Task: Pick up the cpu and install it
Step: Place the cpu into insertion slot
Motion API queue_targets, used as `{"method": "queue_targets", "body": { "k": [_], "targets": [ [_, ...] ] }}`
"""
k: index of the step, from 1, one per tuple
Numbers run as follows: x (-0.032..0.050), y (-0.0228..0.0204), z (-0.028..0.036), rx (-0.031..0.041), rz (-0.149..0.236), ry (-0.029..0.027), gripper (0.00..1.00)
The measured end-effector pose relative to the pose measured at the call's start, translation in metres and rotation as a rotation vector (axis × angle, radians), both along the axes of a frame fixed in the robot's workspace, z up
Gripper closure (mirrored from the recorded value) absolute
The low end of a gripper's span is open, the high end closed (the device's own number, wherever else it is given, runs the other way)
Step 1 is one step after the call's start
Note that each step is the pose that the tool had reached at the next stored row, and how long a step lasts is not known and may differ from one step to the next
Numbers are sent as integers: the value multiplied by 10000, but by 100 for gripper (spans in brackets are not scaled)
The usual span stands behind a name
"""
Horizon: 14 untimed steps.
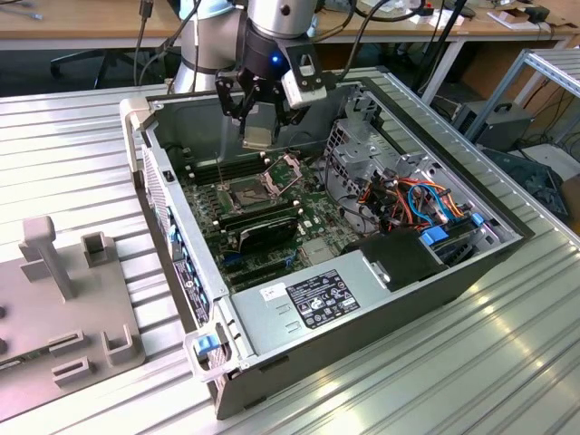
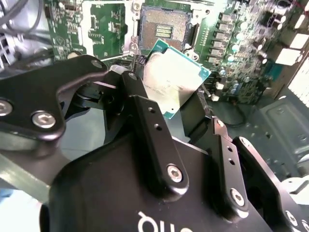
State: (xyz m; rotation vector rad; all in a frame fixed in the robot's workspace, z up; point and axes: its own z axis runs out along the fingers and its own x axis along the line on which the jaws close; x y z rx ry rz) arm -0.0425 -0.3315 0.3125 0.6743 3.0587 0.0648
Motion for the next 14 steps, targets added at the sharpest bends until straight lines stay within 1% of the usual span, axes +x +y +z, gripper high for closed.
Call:
{"method": "queue_targets", "body": {
  "k": [5,6,10,12,14],
  "targets": [
    [0,0,-13,0,-1030,0,45],
    [0,0,-16,0,-1297,0,45],
    [0,0,-27,0,-2062,0,45],
    [0,0,-34,-1,-2619,1,45],
    [0,0,-39,0,-2968,0,45]
  ]
}}
